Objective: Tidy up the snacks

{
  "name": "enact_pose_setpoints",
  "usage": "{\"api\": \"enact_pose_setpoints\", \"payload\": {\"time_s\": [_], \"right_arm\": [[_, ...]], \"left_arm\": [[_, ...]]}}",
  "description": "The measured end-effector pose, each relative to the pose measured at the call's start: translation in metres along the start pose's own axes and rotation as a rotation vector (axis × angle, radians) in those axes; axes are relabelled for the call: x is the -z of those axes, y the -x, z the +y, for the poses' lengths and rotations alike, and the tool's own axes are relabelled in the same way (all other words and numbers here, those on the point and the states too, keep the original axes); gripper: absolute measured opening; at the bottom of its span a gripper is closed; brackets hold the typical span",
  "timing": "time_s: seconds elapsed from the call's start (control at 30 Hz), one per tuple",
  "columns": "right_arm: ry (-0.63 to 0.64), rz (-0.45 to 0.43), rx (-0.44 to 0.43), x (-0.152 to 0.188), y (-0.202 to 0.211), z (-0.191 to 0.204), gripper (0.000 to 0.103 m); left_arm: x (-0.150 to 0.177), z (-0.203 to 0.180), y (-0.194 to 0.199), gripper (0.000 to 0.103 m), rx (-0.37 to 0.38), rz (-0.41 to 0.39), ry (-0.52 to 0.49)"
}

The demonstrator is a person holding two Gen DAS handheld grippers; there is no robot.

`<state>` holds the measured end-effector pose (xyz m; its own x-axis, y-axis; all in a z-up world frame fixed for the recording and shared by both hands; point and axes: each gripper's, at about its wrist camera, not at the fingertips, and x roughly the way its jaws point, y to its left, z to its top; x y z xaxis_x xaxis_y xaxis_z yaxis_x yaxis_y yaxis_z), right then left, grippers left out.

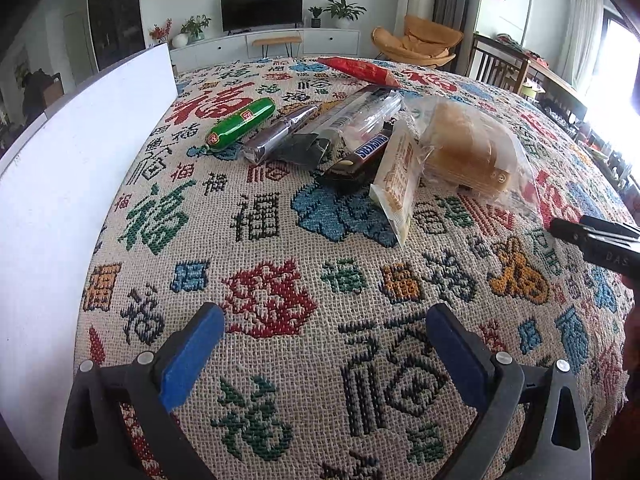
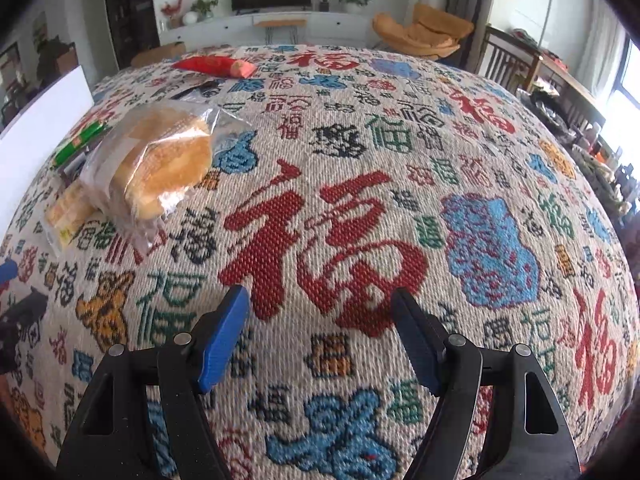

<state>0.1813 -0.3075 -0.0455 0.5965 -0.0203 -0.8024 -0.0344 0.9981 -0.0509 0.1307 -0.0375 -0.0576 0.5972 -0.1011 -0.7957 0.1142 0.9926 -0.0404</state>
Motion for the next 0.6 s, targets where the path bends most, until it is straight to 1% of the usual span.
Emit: {"api": "enact_pose_setpoints", "payload": {"time_s": [0.07, 0.17, 0.6], "right_arm": [[-0.039, -0.003, 0.006, -0.0065, -0.0077, 0.0009, 0.081], [-0.079, -0.034, 0.017, -0.0067, -0.0118, -0.0011, 0.085], [-0.083, -0.032, 0.022, -0.0077, -0.0114, -0.0009, 0.086]], "left_arm": [[-0.0005, -0.0056, -0.0016, 0.103, -0.022, 0.010, -0.023], [-0.0002, -0.0050, -0.0019, 0.103, -0.019, 0.011, -0.020], [-0.0005, -0.0053, -0.0020, 0.103, -0.019, 0.010, -0.019]]}}
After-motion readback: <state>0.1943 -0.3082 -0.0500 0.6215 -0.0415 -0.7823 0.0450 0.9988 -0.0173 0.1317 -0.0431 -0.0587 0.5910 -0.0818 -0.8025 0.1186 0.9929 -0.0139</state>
